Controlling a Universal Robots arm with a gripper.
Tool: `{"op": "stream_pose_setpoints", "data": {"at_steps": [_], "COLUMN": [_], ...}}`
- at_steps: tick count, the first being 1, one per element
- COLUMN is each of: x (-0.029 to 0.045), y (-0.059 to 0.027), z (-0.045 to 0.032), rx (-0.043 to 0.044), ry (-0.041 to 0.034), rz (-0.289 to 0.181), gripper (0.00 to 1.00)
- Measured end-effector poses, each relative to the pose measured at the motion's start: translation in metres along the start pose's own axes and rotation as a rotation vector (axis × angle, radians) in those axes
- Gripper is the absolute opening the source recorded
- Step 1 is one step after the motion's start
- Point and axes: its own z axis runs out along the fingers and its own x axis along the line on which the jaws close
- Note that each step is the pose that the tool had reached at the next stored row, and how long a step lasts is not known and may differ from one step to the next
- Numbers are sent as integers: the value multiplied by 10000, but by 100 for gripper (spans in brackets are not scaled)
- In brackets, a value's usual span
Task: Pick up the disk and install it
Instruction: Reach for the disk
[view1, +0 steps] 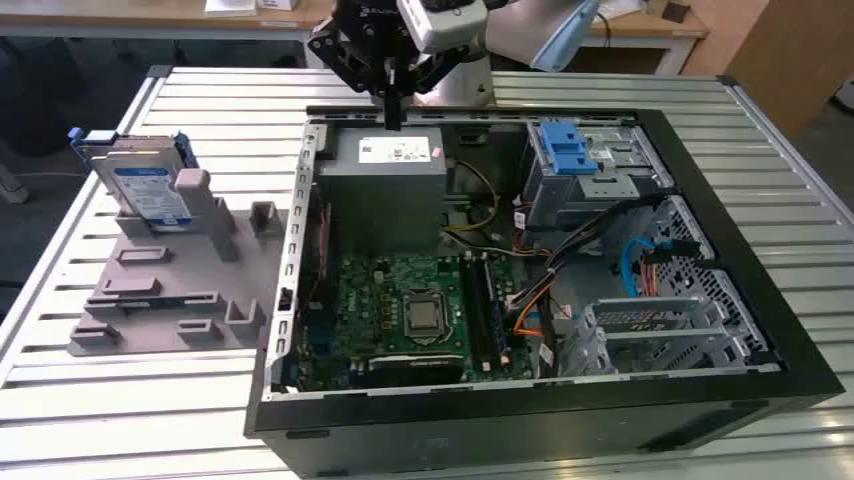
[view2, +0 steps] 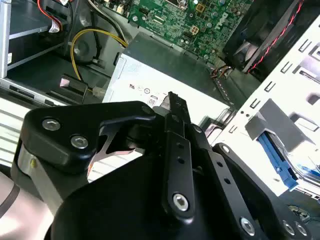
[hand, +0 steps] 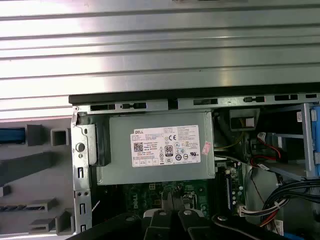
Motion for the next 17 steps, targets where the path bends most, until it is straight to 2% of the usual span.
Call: {"op": "stream_pose_setpoints", "data": {"at_steps": [3,17], "x": [3,112], "y": [0,-7], "z": [0,-2], "rx": [-1,-1], "ry": [-1,0], "rz": [1,0], "gripper": [11,11]}}
